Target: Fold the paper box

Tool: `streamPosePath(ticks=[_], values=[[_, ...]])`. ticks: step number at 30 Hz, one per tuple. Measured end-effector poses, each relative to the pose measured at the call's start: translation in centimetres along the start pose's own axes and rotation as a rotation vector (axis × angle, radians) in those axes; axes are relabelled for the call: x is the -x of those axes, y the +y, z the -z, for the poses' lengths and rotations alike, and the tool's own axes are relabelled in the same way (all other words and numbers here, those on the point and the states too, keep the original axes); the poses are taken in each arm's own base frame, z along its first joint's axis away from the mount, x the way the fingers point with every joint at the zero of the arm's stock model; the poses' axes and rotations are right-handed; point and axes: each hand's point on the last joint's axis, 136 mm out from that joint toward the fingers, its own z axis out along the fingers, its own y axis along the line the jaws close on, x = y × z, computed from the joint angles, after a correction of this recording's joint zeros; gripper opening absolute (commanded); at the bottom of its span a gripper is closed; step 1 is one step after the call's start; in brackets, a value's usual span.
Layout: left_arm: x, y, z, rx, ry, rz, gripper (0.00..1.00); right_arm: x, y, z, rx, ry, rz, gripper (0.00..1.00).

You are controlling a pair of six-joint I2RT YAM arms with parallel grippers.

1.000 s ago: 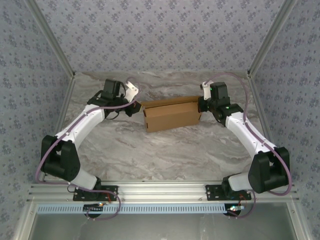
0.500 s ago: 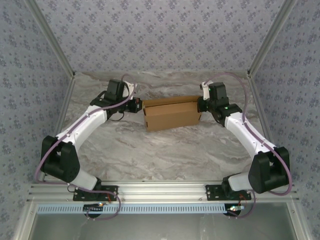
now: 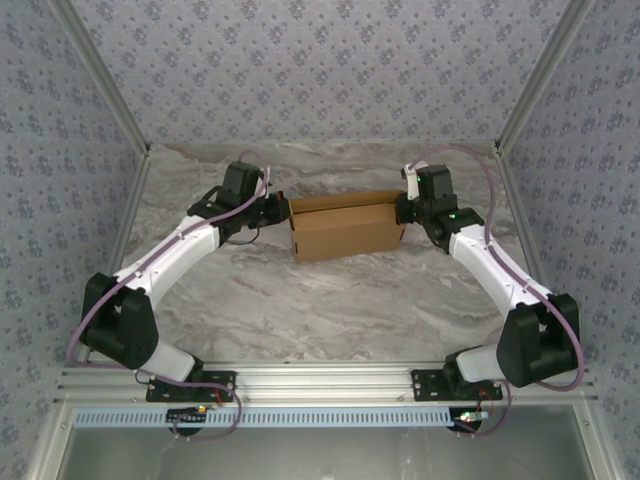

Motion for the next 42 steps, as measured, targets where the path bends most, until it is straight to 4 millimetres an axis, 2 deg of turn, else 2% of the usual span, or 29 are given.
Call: streamPosePath(ticks=[21, 35, 42], values=[[-0.2, -0.1, -0.1, -0.059, -0.021, 0.143, 0.00, 0.0, 0.0, -0.2, -0.002, -0.022, 0.000, 0.04], [-2.9, -1.0, 0.8, 0.051, -0.174, 0.036, 0.00, -0.6, -0.5, 0.6, -0.002, -0.032, -0.015, 0.04], [-2.8, -1.0, 0.8, 0.077, -0.234, 0.016, 0.00, -0.7, -0.5, 0.5, 0.016, -0.046, -0.026, 0.04]])
